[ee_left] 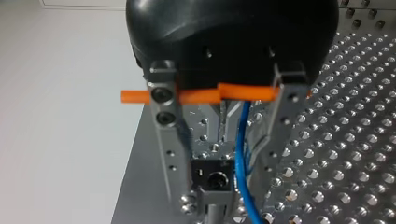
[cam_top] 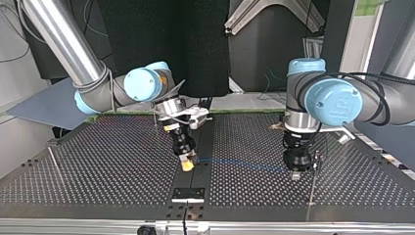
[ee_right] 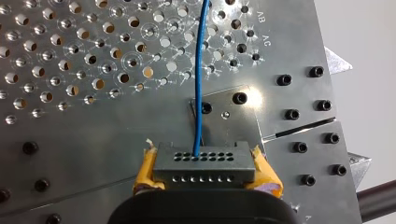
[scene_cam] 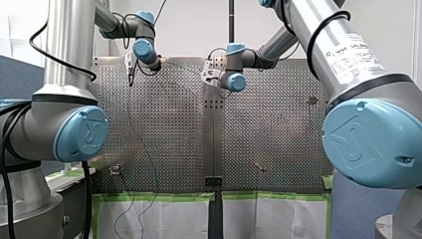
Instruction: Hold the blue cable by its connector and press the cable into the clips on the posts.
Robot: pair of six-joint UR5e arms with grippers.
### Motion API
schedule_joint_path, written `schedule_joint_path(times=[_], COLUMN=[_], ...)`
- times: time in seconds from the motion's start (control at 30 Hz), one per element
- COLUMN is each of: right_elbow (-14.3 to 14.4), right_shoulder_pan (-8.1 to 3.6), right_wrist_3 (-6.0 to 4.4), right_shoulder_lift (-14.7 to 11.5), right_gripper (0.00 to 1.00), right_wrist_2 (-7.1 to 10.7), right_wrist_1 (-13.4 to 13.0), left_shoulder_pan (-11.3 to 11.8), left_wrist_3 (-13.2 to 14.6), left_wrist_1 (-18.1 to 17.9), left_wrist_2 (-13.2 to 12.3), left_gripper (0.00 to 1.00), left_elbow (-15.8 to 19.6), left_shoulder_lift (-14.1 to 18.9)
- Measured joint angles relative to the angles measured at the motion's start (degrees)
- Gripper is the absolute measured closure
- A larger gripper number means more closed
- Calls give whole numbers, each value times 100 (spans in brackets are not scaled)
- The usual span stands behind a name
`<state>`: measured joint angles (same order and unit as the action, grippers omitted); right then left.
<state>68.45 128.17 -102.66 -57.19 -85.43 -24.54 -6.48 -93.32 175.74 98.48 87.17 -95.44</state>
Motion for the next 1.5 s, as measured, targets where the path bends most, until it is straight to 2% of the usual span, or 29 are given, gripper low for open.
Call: schedule_joint_path(times=[0.07, 0.1, 0.13, 0.17, 0.2, 0.23, 0.4, 0.6, 0.67, 0.7, 0.77, 0.8, 0.83, 0.87, 0.9, 0.97, 1.5], right_elbow=[0, 0, -1, -1, -1, -1, -1, 0, 0, 0, 0, 0, 0, 0, -1, -1, -1], right_shoulder_pan=[-6, -9, -11, -13, -14, -20, -78, -93, -93, -94, -94, -95, -95, -95, -95, -95, -89], right_wrist_3=[1, 0, 0, 0, -1, -2, -9, -10, -10, -11, -9, -9, -9, -9, -9, -11, -29], right_shoulder_lift=[0, 0, 0, 0, 0, 1, 16, 27, 31, 33, 34, 35, 37, 39, 41, 41, 47], right_gripper=[100, 100, 100, 100, 100, 100, 100, 100, 100, 100, 100, 100, 100, 100, 100, 100, 100], right_wrist_2=[-1, -1, -1, -2, -1, -1, -7, -8, -6, -4, -3, -3, -4, -5, -7, -7, -1], right_wrist_1=[1, 0, 1, 1, 1, 1, 0, -5, -4, -3, -1, -2, -3, -4, -5, -6, -3], left_shoulder_pan=[-2, -3, -3, -3, -5, -6, -11, -30, -36, -38, -44, -46, -49, -52, -53, -59, -74], left_wrist_3=[4, 9, 16, 30, 46, 66, 165, 239, 259, 265, 274, 276, 277, 275, 273, 265, 106], left_wrist_1=[11, 20, 30, 40, 45, 49, 95, 123, 114, 111, 114, 115, 117, 117, 117, 117, 143], left_wrist_2=[5, 8, 11, 13, 15, 15, 42, 49, 35, 30, 25, 26, 23, 19, 17, 12, 9], left_gripper=[75, 75, 64, 58, 58, 54, 54, 54, 60, 60, 71, 71, 78, 88, 88, 100, 100], left_elbow=[0, 0, 0, 0, 0, 0, 0, 0, 0, 0, 0, 0, 0, 0, 0, 0, 0], left_shoulder_lift=[1, 2, 3, 3, 3, 4, 12, 20, 21, 21, 21, 22, 22, 23, 22, 23, 22])
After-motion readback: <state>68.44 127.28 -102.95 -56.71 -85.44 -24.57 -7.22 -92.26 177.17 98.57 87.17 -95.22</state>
